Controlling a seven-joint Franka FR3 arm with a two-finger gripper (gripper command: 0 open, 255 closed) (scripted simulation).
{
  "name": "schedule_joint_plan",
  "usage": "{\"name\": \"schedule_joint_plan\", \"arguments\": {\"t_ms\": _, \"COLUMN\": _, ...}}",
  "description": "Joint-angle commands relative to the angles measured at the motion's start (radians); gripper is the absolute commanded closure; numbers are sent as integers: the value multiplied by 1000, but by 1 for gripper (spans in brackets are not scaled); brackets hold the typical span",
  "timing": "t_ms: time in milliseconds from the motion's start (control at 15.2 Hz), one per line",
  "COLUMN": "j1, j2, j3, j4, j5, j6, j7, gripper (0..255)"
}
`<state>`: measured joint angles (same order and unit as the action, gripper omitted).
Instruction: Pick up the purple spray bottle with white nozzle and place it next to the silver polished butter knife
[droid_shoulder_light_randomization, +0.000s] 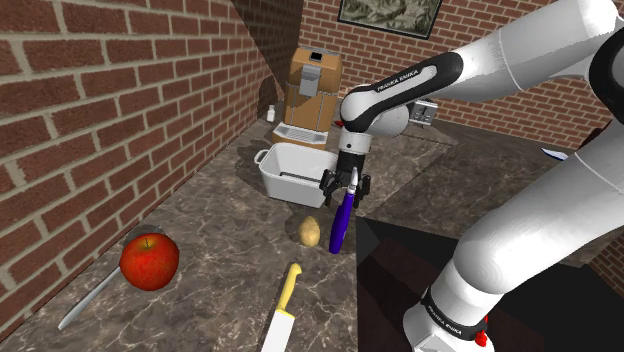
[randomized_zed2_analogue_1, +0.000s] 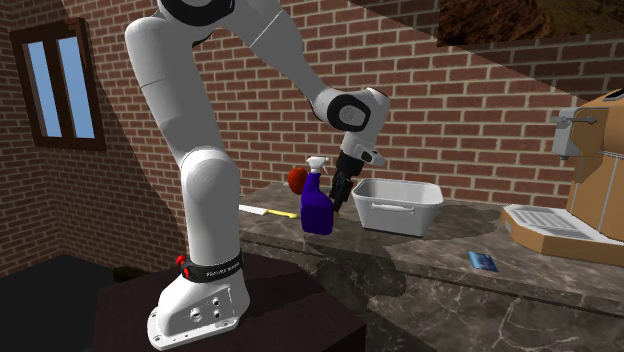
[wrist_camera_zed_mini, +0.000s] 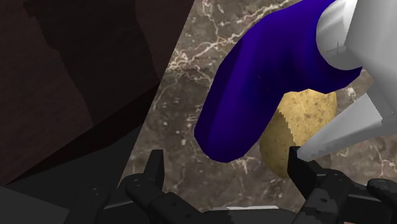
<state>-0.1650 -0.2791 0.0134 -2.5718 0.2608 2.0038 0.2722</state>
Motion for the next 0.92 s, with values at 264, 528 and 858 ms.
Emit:
{"name": "schedule_joint_plan", "arguments": {"t_ms": 264, "j1": 0, "j2": 0, "j3": 0, "j4": 0, "j5": 0, "j6": 1, "j7": 0, "gripper": 255}}
{"name": "schedule_joint_plan", "arguments": {"t_ms": 528, "j1": 0, "j2": 0, "j3": 0, "j4": -1, "j5": 0, "j6": 1, "j7": 0, "gripper": 255}}
{"name": "schedule_joint_plan", "arguments": {"t_ms": 858, "j1": 0, "j2": 0, "j3": 0, "j4": -1, "j5": 0, "j6": 1, "j7": 0, "gripper": 255}}
